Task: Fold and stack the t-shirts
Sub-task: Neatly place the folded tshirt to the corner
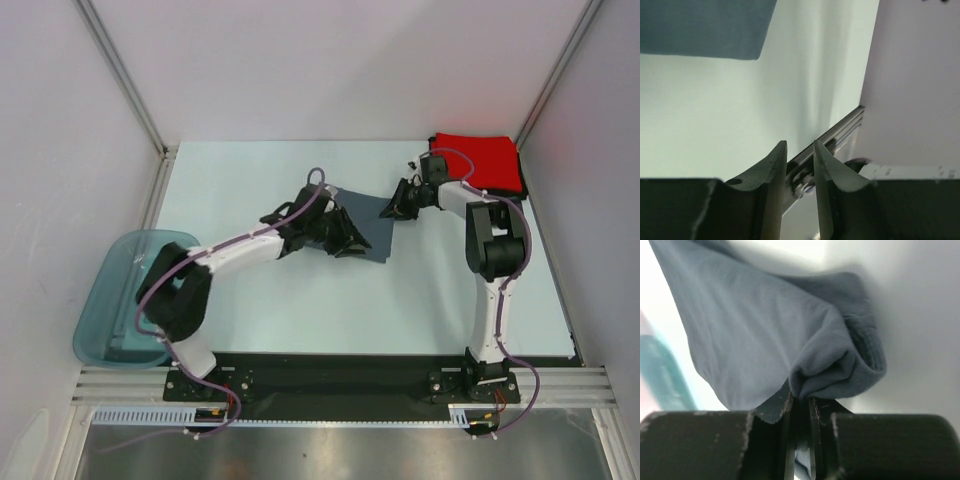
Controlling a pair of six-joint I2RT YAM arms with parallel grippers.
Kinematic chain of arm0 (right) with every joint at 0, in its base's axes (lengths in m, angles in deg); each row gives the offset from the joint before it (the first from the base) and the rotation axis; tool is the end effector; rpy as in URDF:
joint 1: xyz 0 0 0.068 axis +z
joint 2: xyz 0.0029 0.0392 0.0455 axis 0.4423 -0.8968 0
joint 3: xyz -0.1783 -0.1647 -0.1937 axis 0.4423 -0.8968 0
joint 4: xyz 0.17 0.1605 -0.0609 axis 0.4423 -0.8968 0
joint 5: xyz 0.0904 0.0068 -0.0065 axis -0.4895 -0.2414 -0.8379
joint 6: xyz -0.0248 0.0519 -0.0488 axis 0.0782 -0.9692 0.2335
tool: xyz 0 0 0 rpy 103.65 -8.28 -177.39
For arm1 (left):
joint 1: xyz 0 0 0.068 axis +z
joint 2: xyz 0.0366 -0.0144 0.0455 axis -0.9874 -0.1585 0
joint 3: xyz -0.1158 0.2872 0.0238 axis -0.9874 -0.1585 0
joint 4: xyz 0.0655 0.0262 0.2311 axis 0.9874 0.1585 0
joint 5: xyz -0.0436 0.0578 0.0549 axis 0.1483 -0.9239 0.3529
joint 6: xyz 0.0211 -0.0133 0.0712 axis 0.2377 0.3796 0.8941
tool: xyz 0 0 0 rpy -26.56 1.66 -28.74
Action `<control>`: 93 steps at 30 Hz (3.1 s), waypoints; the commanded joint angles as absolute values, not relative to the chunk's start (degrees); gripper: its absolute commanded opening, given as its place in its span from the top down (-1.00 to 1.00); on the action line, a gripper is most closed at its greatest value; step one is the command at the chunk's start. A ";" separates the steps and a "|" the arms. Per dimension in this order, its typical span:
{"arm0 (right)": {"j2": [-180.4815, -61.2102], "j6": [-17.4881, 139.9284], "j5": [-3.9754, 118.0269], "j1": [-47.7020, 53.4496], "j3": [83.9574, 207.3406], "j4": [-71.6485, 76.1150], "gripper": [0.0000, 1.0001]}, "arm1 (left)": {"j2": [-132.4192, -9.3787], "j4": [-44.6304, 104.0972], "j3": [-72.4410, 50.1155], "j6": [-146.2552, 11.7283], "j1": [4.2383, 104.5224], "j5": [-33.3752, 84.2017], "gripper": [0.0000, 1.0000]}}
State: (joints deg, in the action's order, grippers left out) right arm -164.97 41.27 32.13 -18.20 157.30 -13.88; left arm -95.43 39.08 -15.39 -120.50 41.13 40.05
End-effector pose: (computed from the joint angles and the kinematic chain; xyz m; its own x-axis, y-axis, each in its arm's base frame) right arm 0.4722 0.1013 0.1666 -0.9129 0.2543 -0.3194 -0.0171 0.7578 0.6522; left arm 0.2889 -0.2726 0.2603 -0.9497 -0.2944 -0.1068 -0.0909 0.5854 -0.8056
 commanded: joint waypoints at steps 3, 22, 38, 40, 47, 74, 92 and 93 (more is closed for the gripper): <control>-153.52 54.66 44.79 -17.73 160.10 -26.96 1.00 | -80.06 56.87 -14.95 -93.68 44.31 33.86 0.32; -156.03 74.09 87.05 -15.88 189.44 -54.12 1.00 | -79.16 63.04 -19.34 -74.58 54.94 33.31 0.35; -163.69 84.55 106.15 -16.50 200.35 -48.06 1.00 | -81.71 63.13 -21.72 -71.68 58.11 37.54 0.36; -164.56 85.43 107.20 -16.50 202.02 -47.10 1.00 | -82.06 63.04 -21.72 -71.77 58.29 37.80 0.37; -166.67 88.69 108.17 -15.97 205.89 -41.12 1.00 | -82.94 62.95 -21.55 -71.77 58.82 37.98 0.37; -173.09 94.40 113.62 -16.76 213.62 -25.91 1.00 | -85.85 62.77 -21.28 -72.21 59.96 39.74 0.38; -177.49 90.27 114.06 -19.84 218.02 -22.66 1.00 | -86.72 63.13 -20.40 -73.00 60.66 39.48 0.39; -177.66 89.49 113.89 -20.01 218.20 -22.57 1.00 | -86.81 63.13 -20.32 -73.00 60.66 39.48 0.39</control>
State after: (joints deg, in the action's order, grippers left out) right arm -177.45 91.35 111.45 -19.49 214.17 -27.91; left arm -86.43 63.93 -21.73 -73.60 60.21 38.56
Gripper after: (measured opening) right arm 0.140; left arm 0.307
